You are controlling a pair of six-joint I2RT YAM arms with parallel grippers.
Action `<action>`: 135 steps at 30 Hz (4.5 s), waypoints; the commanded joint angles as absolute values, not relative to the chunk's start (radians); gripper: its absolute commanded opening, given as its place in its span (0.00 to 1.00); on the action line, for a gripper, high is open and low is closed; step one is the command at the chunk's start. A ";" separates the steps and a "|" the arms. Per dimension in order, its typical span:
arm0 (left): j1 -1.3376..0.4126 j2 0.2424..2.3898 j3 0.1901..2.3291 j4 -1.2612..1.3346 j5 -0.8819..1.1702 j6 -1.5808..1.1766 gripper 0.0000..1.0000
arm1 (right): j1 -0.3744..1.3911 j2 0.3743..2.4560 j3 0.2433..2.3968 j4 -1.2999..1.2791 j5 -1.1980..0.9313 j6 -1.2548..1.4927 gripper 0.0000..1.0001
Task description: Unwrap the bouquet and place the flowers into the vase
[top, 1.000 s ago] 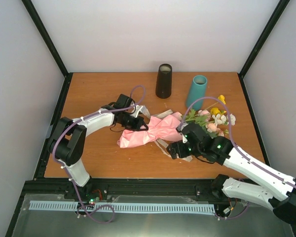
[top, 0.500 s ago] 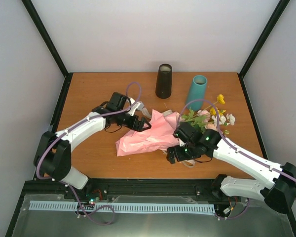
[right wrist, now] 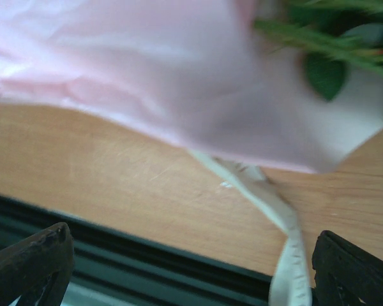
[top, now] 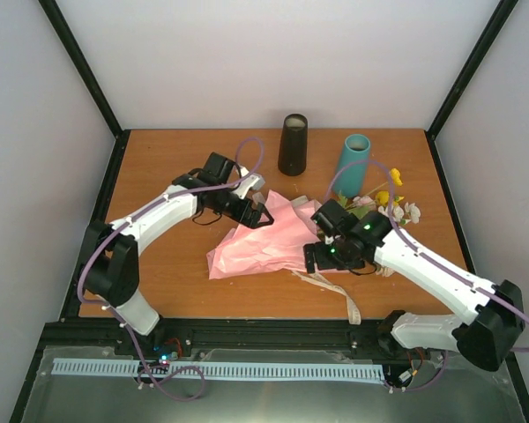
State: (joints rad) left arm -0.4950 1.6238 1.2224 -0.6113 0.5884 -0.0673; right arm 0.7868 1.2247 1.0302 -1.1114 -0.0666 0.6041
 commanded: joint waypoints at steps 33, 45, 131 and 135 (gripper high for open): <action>-0.787 1.354 1.021 -0.733 0.951 -0.102 0.35 | 0.430 1.394 1.039 -0.659 -0.503 0.568 0.88; -0.784 1.276 1.316 -0.751 0.634 -0.185 0.75 | 0.662 1.461 0.836 -0.550 -0.691 0.533 0.83; -0.796 1.315 1.086 -0.592 0.393 -0.026 0.73 | 0.575 1.229 0.689 -0.485 -0.438 0.698 0.03; -0.796 1.259 1.070 -0.558 0.404 0.045 0.76 | 0.575 1.234 0.822 -0.529 -0.452 0.639 0.03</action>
State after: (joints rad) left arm -0.7853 1.3205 1.0695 -0.6426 0.3733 -0.0517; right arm 0.5774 1.2541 0.7036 -0.4778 -0.4667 0.7197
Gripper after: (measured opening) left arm 0.742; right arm 0.030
